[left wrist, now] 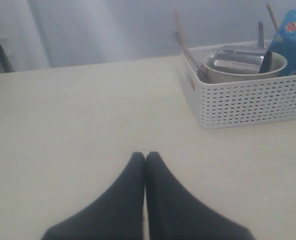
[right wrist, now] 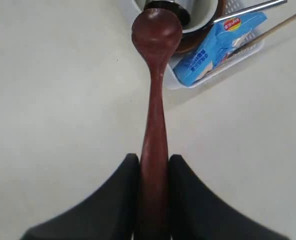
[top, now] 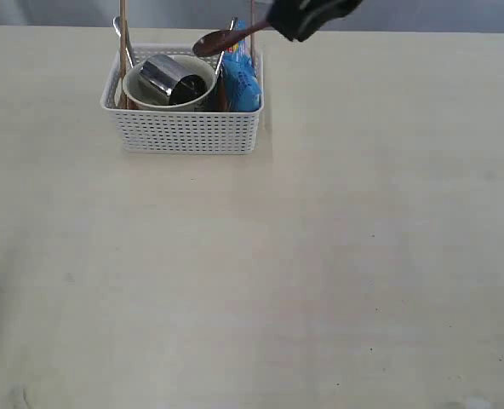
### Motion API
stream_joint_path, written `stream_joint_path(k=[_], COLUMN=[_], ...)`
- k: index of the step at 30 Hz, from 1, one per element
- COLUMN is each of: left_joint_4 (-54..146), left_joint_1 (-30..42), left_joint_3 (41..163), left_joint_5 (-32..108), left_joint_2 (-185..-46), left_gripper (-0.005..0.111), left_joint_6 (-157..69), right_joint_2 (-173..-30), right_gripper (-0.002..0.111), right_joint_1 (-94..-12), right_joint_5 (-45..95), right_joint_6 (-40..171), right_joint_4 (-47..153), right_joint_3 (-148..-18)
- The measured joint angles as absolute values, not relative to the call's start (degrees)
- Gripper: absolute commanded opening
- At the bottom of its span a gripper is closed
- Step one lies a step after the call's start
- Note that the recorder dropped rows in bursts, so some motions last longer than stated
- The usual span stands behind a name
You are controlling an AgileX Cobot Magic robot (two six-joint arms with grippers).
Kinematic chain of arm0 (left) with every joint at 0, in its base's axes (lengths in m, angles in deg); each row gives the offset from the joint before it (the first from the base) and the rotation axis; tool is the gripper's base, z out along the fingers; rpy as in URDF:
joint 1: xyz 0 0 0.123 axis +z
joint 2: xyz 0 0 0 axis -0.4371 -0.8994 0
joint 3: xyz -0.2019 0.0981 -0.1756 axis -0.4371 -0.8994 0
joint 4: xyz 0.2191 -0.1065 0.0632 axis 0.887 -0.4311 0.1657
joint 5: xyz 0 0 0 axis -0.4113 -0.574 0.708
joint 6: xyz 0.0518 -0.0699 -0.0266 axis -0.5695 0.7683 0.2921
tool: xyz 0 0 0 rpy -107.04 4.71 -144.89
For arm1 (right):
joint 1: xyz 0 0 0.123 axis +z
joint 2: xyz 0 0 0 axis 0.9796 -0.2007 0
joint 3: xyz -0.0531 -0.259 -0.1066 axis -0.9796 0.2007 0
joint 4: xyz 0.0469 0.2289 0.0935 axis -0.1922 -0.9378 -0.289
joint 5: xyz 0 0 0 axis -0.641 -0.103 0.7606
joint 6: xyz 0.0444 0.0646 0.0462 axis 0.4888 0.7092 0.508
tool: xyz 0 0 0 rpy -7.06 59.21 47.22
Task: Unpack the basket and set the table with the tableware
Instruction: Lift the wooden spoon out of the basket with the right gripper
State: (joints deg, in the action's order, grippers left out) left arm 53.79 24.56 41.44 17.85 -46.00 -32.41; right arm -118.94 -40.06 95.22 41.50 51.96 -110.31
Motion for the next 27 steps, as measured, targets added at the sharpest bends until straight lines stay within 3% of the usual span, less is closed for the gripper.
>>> stream_joint_path(k=[9, 17, 27], left_joint_4=[53.79, 53.79, 53.79], left_joint_1=[24.56, 24.56, 24.56], left_joint_3=[41.44, 41.44, 41.44], left_joint_5=[17.85, 17.85, 17.85], left_joint_2=[-46.00, -46.00, -46.00], left_gripper=[0.000, 0.000, 0.000], left_joint_6=[-32.41, -32.41, -32.41], right_joint_2=[-111.09, -110.97, -110.97], right_gripper=[0.000, 0.000, 0.000], right_joint_1=[-40.06, -40.06, -39.95], right_joint_5=[95.22, 95.22, 95.12], right_joint_6=[17.09, 8.29, -5.03], right_joint_4=[53.43, 54.27, 36.09], right_joint_3=[-99.18, -94.13, -93.76])
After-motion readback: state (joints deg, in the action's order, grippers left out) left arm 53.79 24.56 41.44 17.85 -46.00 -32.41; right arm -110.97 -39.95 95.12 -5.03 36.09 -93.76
